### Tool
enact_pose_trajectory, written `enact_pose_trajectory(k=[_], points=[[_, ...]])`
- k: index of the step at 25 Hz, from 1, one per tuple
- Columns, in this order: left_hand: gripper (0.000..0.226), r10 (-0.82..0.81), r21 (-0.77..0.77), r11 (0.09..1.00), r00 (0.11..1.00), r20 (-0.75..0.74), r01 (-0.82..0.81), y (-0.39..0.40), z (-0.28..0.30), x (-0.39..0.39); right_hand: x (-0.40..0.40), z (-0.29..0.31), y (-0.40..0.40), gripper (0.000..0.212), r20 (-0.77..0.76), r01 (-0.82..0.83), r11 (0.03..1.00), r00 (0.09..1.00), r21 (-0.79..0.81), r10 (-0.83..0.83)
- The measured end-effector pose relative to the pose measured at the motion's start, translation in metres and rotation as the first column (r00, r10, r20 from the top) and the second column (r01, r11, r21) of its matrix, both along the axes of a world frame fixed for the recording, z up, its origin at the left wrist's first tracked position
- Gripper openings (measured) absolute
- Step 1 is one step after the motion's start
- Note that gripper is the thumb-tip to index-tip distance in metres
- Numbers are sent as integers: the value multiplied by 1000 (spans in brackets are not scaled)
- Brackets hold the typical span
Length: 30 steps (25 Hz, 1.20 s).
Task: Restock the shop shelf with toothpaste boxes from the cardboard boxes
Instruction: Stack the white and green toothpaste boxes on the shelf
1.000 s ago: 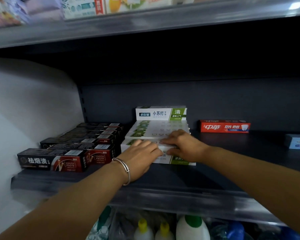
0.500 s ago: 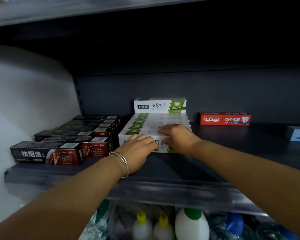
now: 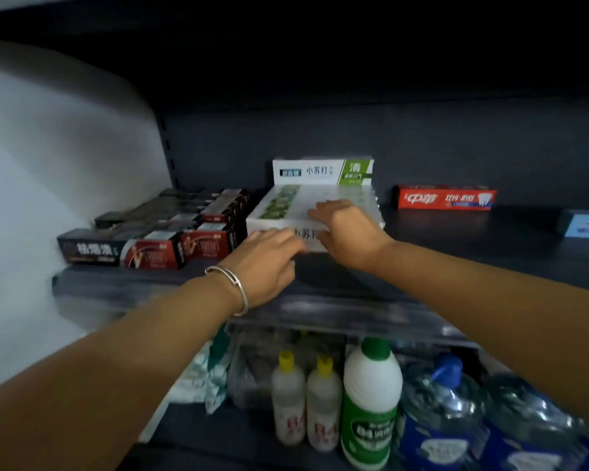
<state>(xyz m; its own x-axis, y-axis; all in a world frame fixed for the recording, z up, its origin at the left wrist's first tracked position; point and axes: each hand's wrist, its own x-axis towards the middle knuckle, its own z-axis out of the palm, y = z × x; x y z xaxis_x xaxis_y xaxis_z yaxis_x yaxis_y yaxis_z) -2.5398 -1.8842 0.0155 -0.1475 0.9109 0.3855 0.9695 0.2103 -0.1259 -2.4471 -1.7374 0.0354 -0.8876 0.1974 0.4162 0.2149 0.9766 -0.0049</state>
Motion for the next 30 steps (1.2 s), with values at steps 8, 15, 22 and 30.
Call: enact_pose_trajectory(k=[8, 15, 22, 30], points=[[37, 71, -14, 997, 994, 88, -70, -95, -85, 69, 90, -112, -100, 42, -186, -174, 983, 965, 63, 183], [39, 150, -348, 936, 953, 261, -52, -149, -262, 97, 128, -278, -144, 28, 171, -199, 965, 959, -169, 228], [46, 245, -425, 903, 891, 383, -66, -142, -374, 89, 113, -397, -144, 50, 547, 14, 948, 819, -319, 172], [44, 255, -503, 864, 859, 445, 4, -145, -406, 89, 94, -433, -165, 42, 584, 133, 979, 812, -157, -17]])
